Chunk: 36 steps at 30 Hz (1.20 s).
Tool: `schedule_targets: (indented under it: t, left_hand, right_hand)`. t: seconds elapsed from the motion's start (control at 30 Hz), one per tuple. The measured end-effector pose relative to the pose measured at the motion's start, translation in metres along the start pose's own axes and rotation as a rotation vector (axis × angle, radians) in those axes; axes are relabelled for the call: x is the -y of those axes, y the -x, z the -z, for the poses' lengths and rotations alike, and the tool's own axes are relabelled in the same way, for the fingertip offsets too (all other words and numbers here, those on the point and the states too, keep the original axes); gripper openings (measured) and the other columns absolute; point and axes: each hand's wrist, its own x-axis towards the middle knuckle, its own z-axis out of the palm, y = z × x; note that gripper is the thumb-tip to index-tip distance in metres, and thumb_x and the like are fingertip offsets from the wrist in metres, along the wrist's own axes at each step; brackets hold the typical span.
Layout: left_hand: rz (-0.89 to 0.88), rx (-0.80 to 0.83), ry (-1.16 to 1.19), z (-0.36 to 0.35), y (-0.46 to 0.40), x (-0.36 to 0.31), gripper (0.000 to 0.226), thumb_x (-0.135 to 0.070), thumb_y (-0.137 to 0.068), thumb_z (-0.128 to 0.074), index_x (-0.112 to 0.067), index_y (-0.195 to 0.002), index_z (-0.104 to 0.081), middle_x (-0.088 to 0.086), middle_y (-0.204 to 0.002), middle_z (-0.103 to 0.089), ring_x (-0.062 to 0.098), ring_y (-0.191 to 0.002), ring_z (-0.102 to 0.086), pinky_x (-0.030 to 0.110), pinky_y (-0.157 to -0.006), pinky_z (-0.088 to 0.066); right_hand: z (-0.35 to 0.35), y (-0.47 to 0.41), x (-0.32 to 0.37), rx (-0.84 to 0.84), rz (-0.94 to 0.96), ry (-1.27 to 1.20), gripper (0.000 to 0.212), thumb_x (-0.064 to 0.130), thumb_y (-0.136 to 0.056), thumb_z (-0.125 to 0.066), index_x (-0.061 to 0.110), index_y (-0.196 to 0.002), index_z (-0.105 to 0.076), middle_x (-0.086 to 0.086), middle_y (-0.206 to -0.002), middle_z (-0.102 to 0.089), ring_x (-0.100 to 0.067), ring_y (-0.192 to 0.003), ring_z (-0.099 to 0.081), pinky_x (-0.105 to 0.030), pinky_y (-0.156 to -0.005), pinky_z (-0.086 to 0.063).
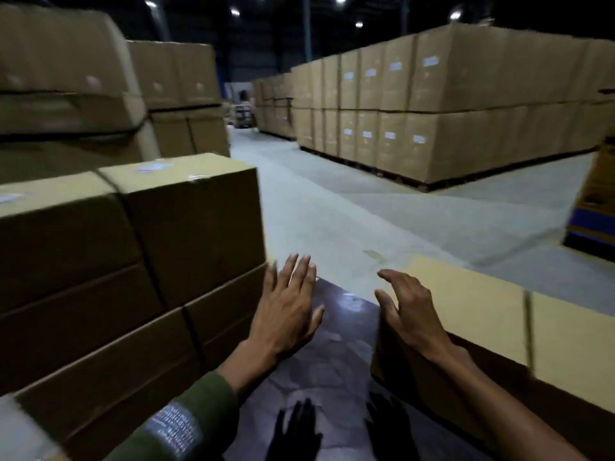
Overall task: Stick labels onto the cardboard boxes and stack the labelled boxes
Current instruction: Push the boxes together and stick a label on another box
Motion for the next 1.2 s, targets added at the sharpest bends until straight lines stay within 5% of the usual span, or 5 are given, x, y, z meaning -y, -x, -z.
schedule_targets:
  t: [0.53, 0.8, 0.93, 1.1, 1.2]
  left_hand:
    - [0.392, -0.120, -0.393, 0.146, 0.161, 0.190, 0.066, -0.045, -0.093, -0.048, -0.005, -0.146, -0.041, 0.016, -0.158, -0.030, 0.035, -0.149, -0.017, 0.065, -0.113, -0.018]
    - [0.636, -0.002, -0.540, 0.193, 0.175, 0.287, 0.108, -0.070, -0.077, -0.060, -0.008, -0.154, -0.016, 0.016, -0.162, -0.016, 0.039, -0.147, -0.016, 0.078, -0.105, 0.004]
    - [0.638, 0.088, -0.554, 0.196, 0.188, 0.308, 0.106, -0.075, -0.075, -0.057, -0.010, -0.152, -0.025, 0.013, -0.156, -0.031, 0.037, -0.147, -0.018, 0.081, -0.100, -0.008]
    - [0.588, 0.009, -0.456, 0.194, 0.194, 0.310, 0.096, -0.066, -0.070, -0.071, -0.010, -0.141, -0.037, 0.014, -0.147, -0.042, 0.036, -0.142, -0.030, 0.082, -0.099, -0.018]
    - [0.562, -0.053, -0.319, 0.191, 0.199, 0.308, 0.091, -0.054, -0.069, -0.078, -0.008, -0.136, -0.036, 0.014, -0.148, -0.040, 0.036, -0.141, -0.030, 0.071, -0.091, -0.044]
  right_hand:
    - [-0.097, -0.081, 0.261, 0.129, 0.460, -0.348, 0.045, 0.041, -0.093, -0.044, 0.016, -0.129, -0.056, -0.004, -0.127, -0.062, -0.020, -0.114, -0.059, -0.036, -0.089, -0.046]
    - [-0.100, -0.110, 0.342, 0.069, 0.556, -0.326, 0.054, 0.044, -0.090, -0.050, 0.017, -0.137, -0.050, -0.005, -0.139, -0.054, -0.022, -0.126, -0.050, -0.047, -0.101, -0.042]
    - [-0.099, -0.130, 0.376, 0.057, 0.622, -0.208, 0.067, 0.044, -0.087, -0.066, 0.019, -0.144, -0.041, -0.006, -0.150, -0.041, -0.025, -0.136, -0.040, -0.050, -0.108, -0.033]
    - [-0.103, -0.154, 0.400, 0.144, 0.587, -0.005, 0.089, 0.051, -0.082, -0.071, 0.026, -0.152, -0.022, -0.008, -0.161, -0.017, -0.030, -0.147, -0.019, -0.055, -0.117, -0.017]
    - [-0.111, -0.162, 0.402, 0.186, 0.569, 0.052, 0.089, 0.049, -0.080, -0.073, 0.029, -0.151, -0.023, -0.007, -0.159, -0.019, -0.030, -0.147, -0.014, -0.056, -0.118, -0.012]
